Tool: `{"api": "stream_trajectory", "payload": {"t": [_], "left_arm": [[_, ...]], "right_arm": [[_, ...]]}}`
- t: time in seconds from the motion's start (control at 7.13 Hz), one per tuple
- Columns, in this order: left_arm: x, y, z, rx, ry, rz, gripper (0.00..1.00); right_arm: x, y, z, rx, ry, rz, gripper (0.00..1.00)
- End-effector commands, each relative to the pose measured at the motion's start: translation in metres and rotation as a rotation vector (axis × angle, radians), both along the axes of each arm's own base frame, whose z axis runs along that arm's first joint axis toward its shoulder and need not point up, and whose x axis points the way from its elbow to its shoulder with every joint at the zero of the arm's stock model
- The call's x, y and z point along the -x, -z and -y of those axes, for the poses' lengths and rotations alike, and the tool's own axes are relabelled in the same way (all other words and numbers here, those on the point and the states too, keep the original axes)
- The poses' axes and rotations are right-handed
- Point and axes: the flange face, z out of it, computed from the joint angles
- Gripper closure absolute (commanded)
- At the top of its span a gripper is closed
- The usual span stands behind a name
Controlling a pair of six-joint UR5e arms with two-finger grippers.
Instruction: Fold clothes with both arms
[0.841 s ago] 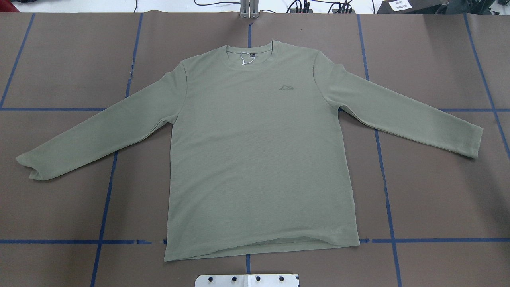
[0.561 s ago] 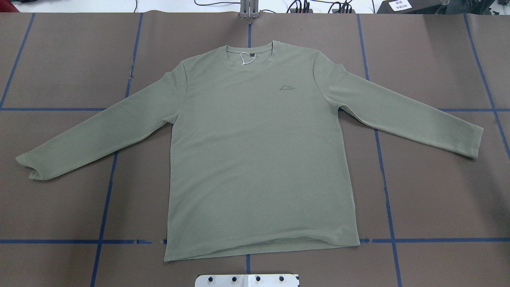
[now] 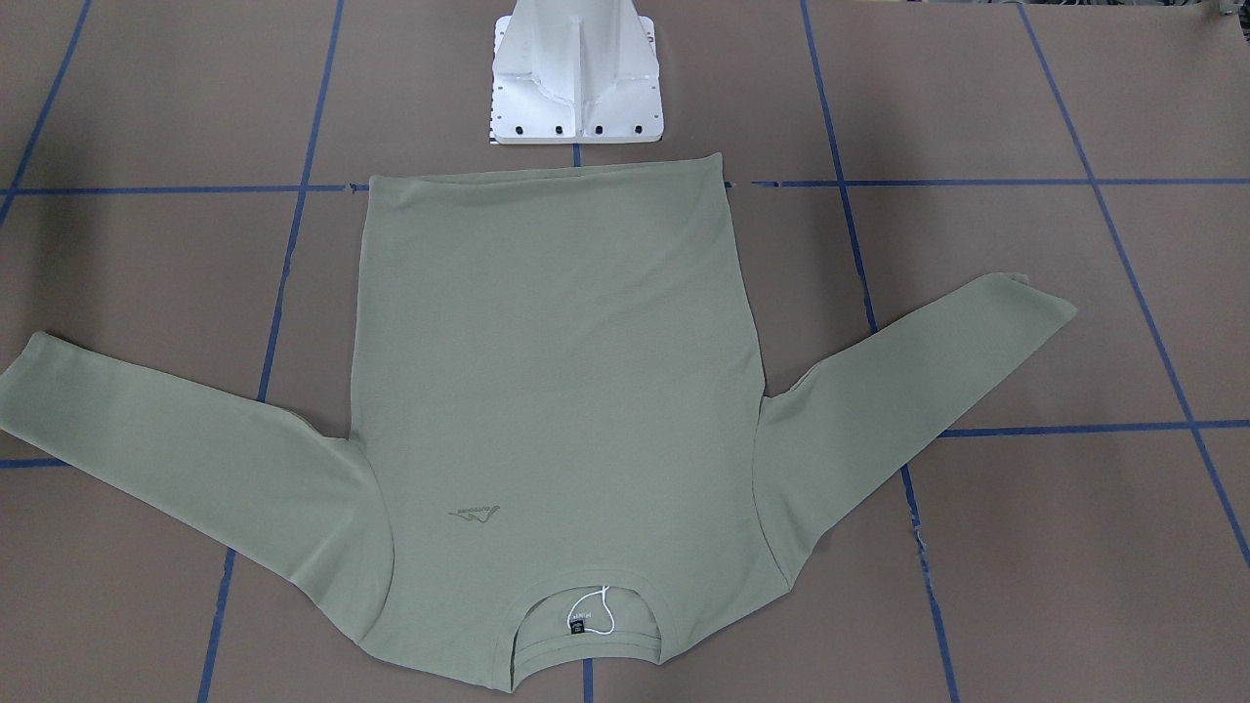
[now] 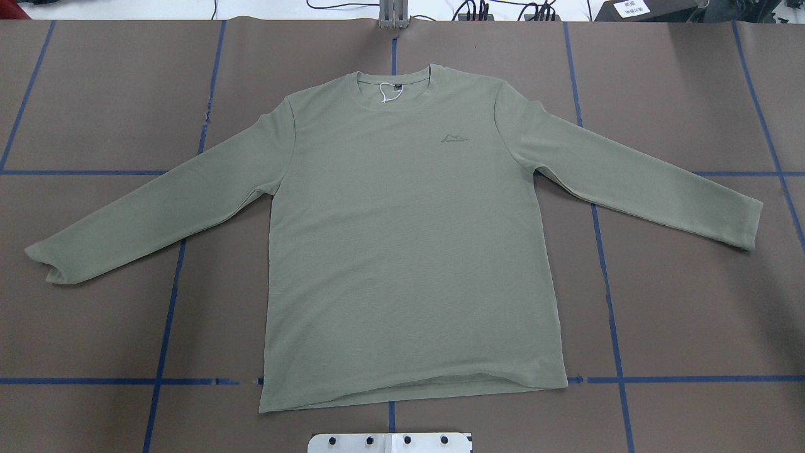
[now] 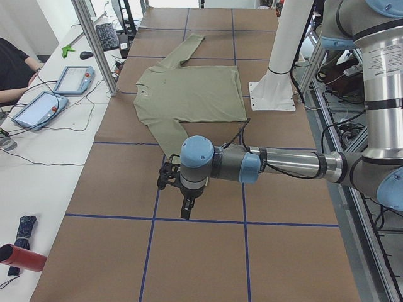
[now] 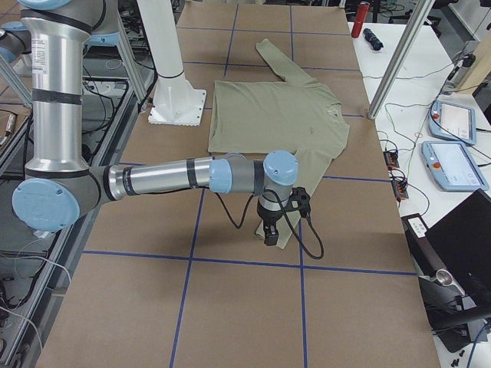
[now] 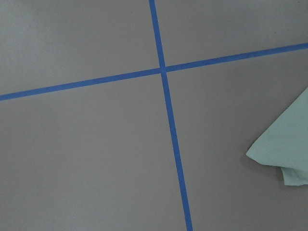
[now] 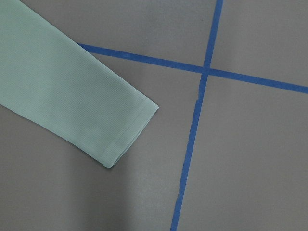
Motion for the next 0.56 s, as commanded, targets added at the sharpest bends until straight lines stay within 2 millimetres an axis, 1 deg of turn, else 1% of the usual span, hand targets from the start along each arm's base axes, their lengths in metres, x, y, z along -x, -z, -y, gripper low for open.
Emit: {"api": "stream_trajectory", "payload": {"t": [0.0,0.14,0.28,0.42], "left_arm": [[0.0,0.021,0.009,-0.216,0.0,0.006,0.0],[0.002,0.033,0.028,-0.359,0.014,0.022,0.0],[0.002,0.04,0.044,-0.47,0.017,0.028,0.0],[0.003,0.042,0.049,-0.495,0.014,0.023,0.0]], "right_arm": [[0.004,0.045,0.036,-0.09,-0.002,0.009,0.0],[0.007,0.081,0.073,-0.175,-0.004,0.012,0.0],[0.007,0.089,0.084,-0.24,-0.007,0.017,0.0],[0.007,0.077,0.078,-0.256,-0.016,0.026,0.0]]}}
